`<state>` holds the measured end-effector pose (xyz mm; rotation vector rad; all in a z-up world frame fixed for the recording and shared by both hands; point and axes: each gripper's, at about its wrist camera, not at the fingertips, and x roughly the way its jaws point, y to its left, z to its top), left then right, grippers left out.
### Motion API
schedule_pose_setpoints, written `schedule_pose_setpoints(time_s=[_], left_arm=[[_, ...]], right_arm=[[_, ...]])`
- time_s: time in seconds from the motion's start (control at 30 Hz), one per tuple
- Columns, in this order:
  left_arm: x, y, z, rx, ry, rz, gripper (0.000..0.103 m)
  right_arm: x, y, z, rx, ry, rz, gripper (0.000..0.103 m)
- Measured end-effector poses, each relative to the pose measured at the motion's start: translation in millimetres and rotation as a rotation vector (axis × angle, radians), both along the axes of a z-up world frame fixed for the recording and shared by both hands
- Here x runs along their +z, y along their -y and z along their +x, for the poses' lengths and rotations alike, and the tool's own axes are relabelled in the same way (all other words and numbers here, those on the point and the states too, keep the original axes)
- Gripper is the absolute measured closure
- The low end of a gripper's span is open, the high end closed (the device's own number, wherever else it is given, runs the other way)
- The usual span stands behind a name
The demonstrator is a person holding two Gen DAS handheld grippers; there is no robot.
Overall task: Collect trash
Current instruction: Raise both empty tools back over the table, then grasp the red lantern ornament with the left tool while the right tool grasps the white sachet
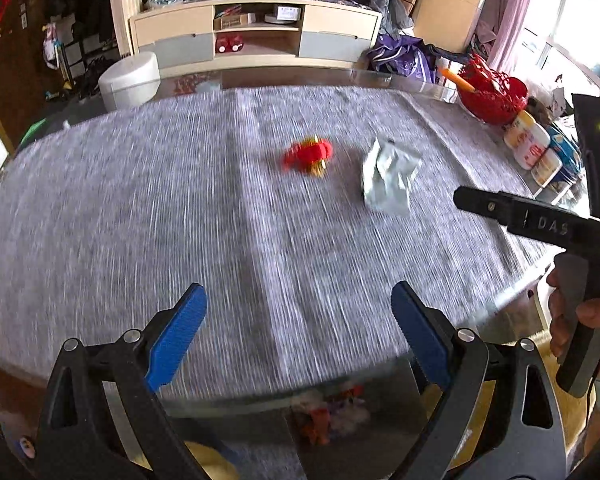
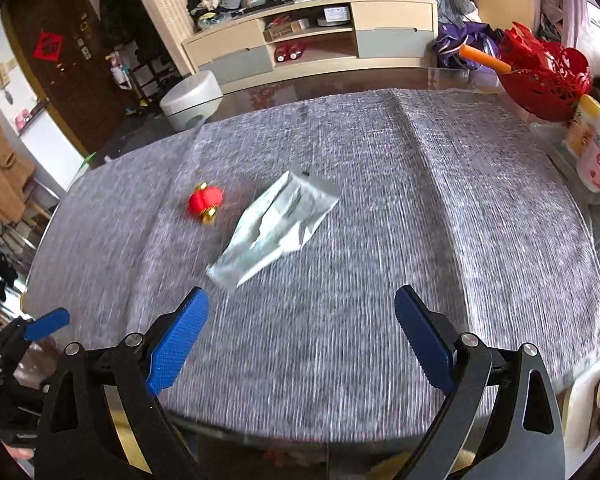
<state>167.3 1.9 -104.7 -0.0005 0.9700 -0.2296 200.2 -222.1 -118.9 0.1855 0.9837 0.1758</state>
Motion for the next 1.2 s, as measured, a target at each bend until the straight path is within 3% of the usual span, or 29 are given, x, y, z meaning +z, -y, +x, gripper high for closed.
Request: schedule_pose_setpoints(time_s=[0.53,0.63,0.67,0.7,0.73,0.93,1.1,1.2], left_arm=[[-24.9,7.7,83.8,-0.007,-0.049,-0.001,0.015],[-27.2,8.4,93.3,-0.009,-0.049,0.000,0.015],[-28.5,8.9,96.5,-0.010,-0.051,0.001,0.015],[-29.3,9.0,98.5,-0.011,-0.052,0.001,0.015],[-30.3,9.3,101.0,-0.011,-0.053,0.002,0.015],[-36.7,14.7,118.7,-0.020,-0.058,-0.012,0.015],[-41.5,24.5,138.5,-0.040,-0.055,-0.026,0.017],[-44.2,31.5,150.6,-0.048,-0.057,-0.039,0.033]], right_arm=[[-42.7,-3.8,80.0,0.004,-0.075,-0.004,0.015],[-43.6,-7.5,85.9,0.010,-0.055,-0.024,0.023],[-43.0,-9.4,87.8,0.011,-0.049,-0.034,0.031],[-42.8,-10.7,89.2,0.019,-0.046,-0.028,0.046],[-42.3,-12.5,91.1,0.018,-0.040,-0.029,0.049],[-43.9,-16.1,98.3,0.049,-0.030,-0.013,0.098],[-42.8,-10.4,102.2,0.068,-0.018,-0.020,0.100],[-38.4,-1.8,106.4,0.058,-0.005,-0.031,0.100]])
